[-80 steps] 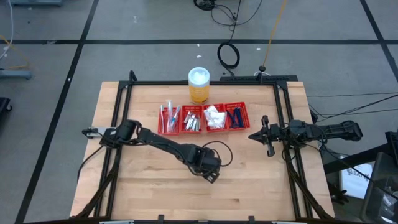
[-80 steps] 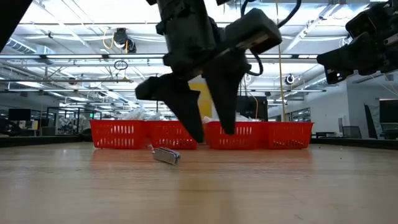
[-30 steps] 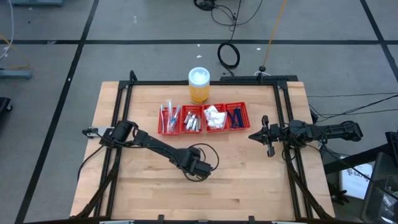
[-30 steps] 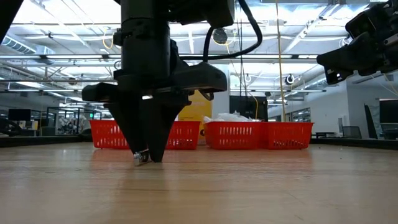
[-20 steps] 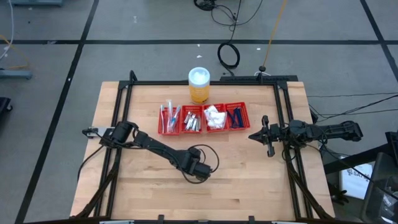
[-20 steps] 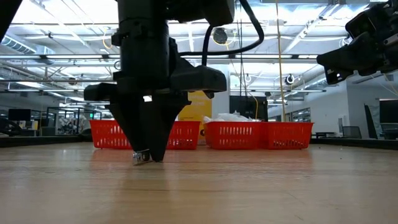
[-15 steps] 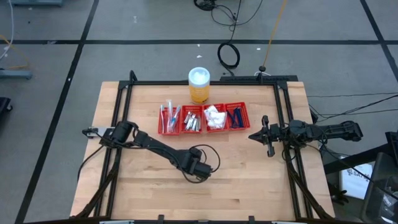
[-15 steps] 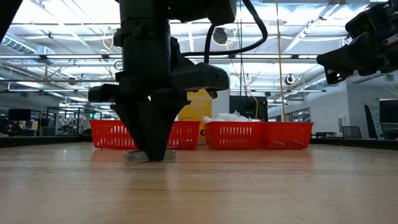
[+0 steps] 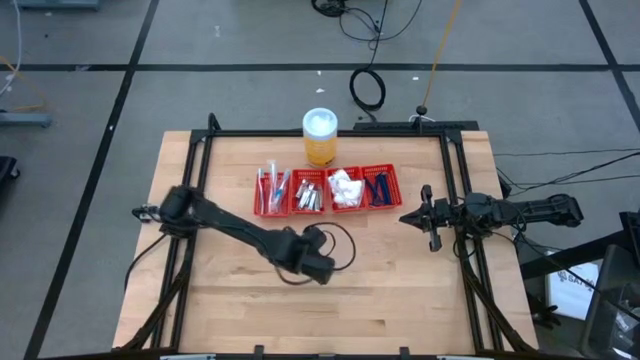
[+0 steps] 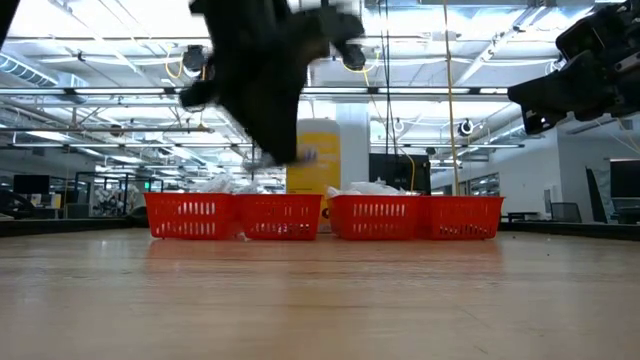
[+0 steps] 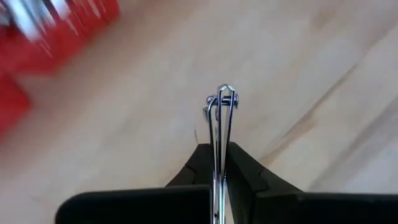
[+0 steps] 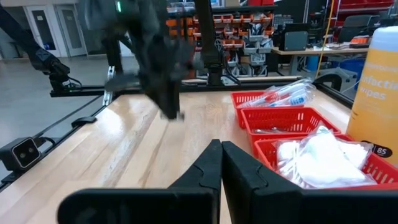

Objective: Pick & Place Travel size toiletries
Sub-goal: Put the silver nail clippers into the middle left red basket, then return to Home Position

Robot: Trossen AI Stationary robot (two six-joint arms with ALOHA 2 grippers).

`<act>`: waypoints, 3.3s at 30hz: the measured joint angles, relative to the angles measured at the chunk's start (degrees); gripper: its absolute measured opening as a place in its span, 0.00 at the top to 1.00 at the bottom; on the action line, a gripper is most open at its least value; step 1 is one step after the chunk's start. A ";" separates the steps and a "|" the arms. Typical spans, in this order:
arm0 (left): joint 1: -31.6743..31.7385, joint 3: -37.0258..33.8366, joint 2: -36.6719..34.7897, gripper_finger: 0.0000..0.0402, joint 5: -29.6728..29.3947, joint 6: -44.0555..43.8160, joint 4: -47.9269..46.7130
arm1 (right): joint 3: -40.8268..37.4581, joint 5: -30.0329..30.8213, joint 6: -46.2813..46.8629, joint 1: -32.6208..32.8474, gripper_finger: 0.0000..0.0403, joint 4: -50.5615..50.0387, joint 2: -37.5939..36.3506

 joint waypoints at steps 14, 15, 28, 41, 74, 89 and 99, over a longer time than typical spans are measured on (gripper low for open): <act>8.95 0.08 -14.24 0.99 -18.63 11.04 -1.27 | -0.10 0.25 -0.25 0.00 1.00 1.10 -0.02; 10.44 0.08 -14.21 0.99 -18.27 11.81 -1.32 | -0.10 0.24 -0.25 0.00 1.00 1.10 0.00; 24.86 -12.90 -13.12 0.99 -4.40 15.65 12.23 | -0.17 0.05 -0.20 0.00 1.00 1.03 -0.02; 26.80 -20.24 -13.23 0.82 3.39 19.58 25.70 | -0.17 0.01 -0.01 0.00 1.00 1.01 -0.02; -2.76 -53.82 -62.21 0.16 -27.20 42.81 44.09 | 1.45 0.25 0.21 -0.02 1.00 0.09 -0.07; 17.23 -85.22 -93.18 0.16 9.93 53.33 67.30 | 1.45 0.01 1.65 -0.02 1.00 0.28 -0.39; 20.29 -89.48 -108.55 0.16 12.32 51.82 55.84 | 1.45 -0.09 1.52 -0.02 1.00 0.29 -3.65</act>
